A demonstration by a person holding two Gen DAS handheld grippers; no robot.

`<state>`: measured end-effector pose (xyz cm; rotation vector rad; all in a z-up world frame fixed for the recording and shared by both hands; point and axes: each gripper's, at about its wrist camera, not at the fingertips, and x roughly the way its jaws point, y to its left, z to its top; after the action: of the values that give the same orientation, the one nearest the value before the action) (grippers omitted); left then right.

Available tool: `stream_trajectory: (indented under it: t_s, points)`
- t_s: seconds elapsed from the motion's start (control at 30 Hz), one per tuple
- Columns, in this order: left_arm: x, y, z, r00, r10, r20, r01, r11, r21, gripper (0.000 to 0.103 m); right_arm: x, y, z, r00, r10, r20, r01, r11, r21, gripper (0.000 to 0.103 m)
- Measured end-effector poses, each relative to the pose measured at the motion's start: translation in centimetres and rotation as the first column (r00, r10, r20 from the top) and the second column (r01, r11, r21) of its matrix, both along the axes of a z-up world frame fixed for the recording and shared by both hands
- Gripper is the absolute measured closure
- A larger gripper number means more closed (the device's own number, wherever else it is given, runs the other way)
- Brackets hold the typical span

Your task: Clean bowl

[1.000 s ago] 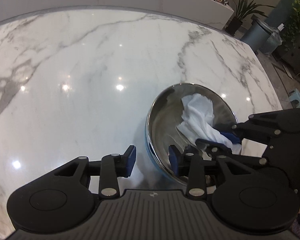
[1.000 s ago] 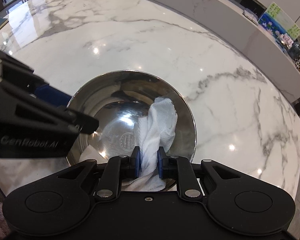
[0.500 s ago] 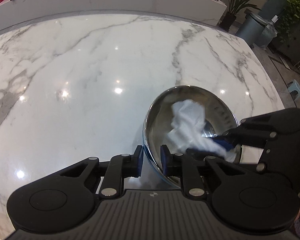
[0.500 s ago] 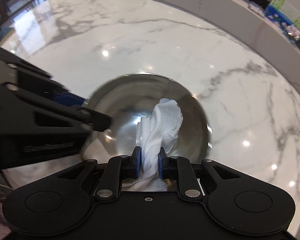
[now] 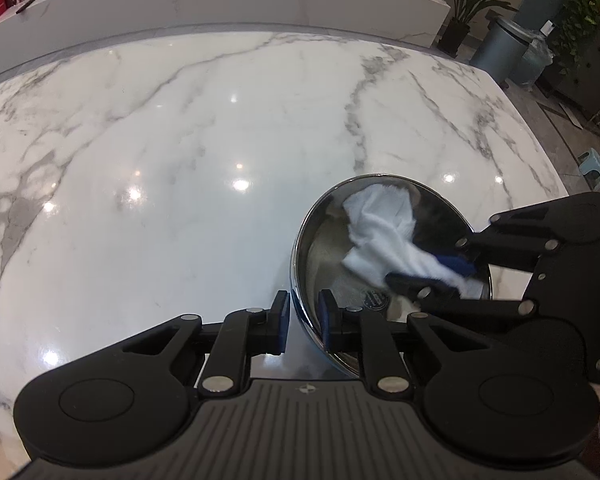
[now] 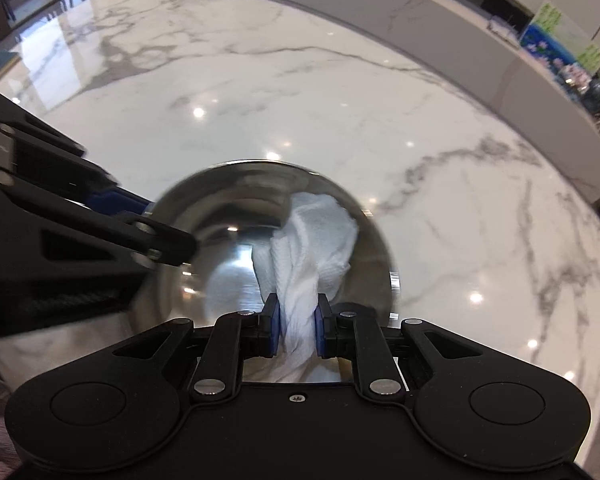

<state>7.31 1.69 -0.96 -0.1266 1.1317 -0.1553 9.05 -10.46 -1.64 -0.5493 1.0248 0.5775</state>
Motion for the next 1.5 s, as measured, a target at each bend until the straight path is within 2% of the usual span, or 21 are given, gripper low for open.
stream_trajectory:
  t_s: [0.2,0.43,0.53,0.57,0.6,0.67,0.7,0.9,1.17,1.27,1.33,1.4,1.5]
  points:
    - [0.0,-0.2,0.0,1.000,0.007,0.003,-0.007,1.000,-0.002,0.089,-0.7,-1.1,1.9,0.994,-0.006,0.113,0.006,1.000,0.001,0.089]
    - [-0.1,-0.2,-0.1,1.000,0.022,0.010,-0.022,1.000,-0.008,0.087,-0.8,-3.2,4.3,0.988,-0.056,0.146,0.044,0.996,0.082,0.089]
    - [0.0,-0.4,-0.2,1.000,0.028,0.008,-0.028,1.000,-0.005,0.087,-1.0,-4.3,5.3,0.978,-0.089,0.187,0.073,0.993,0.093,0.089]
    - [0.0,-0.4,-0.3,1.000,0.030,0.002,-0.030,1.000,-0.008,0.085,-0.9,-4.6,5.5,0.977,-0.098,0.190,0.080,0.992,0.098,0.089]
    - [0.0,-0.4,-0.5,0.999,0.032,-0.003,-0.032,0.999,-0.013,0.078,-0.9,-4.8,5.5,0.976,-0.103,0.192,0.085,0.991,0.101,0.089]
    - [0.0,-0.4,-0.8,0.999,0.038,-0.012,-0.038,0.999,-0.025,0.068,-0.7,-5.7,5.1,0.971,-0.123,0.204,0.107,0.990,0.090,0.089]
    - [0.0,-0.4,-0.9,0.999,0.040,-0.017,-0.041,0.999,-0.031,0.066,-0.6,-6.2,4.7,0.969,-0.134,0.208,0.119,0.989,0.082,0.089]
    - [-0.2,-0.4,-1.7,0.998,0.055,-0.043,-0.058,0.996,-0.064,0.064,-0.8,-8.4,1.5,0.964,-0.190,0.188,0.169,0.978,0.119,0.089]
    - [-0.5,-0.9,-2.2,0.997,0.056,-0.057,-0.059,0.997,-0.059,0.064,-1.6,-9.4,-1.6,0.946,-0.266,0.185,0.224,0.949,0.221,0.088]
    - [-0.7,-0.9,-2.3,0.997,0.058,-0.057,-0.062,0.996,-0.061,0.064,-1.8,-9.6,-2.1,0.938,-0.291,0.188,0.241,0.938,0.248,0.082]
    - [-0.8,-0.9,-2.3,0.997,0.061,-0.054,-0.064,0.996,-0.059,0.064,-2.2,-9.9,-2.3,0.929,-0.311,0.202,0.255,0.931,0.263,0.066]
    - [-0.9,-0.9,-2.3,0.997,0.063,-0.052,-0.066,0.996,-0.060,0.064,-2.8,-10.2,-2.6,0.920,-0.329,0.215,0.264,0.922,0.283,0.054]
    - [-1.0,-0.9,-2.3,0.996,0.068,-0.051,-0.071,0.995,-0.069,0.064,-3.8,-10.7,-2.9,0.906,-0.354,0.234,0.274,0.909,0.315,0.052]
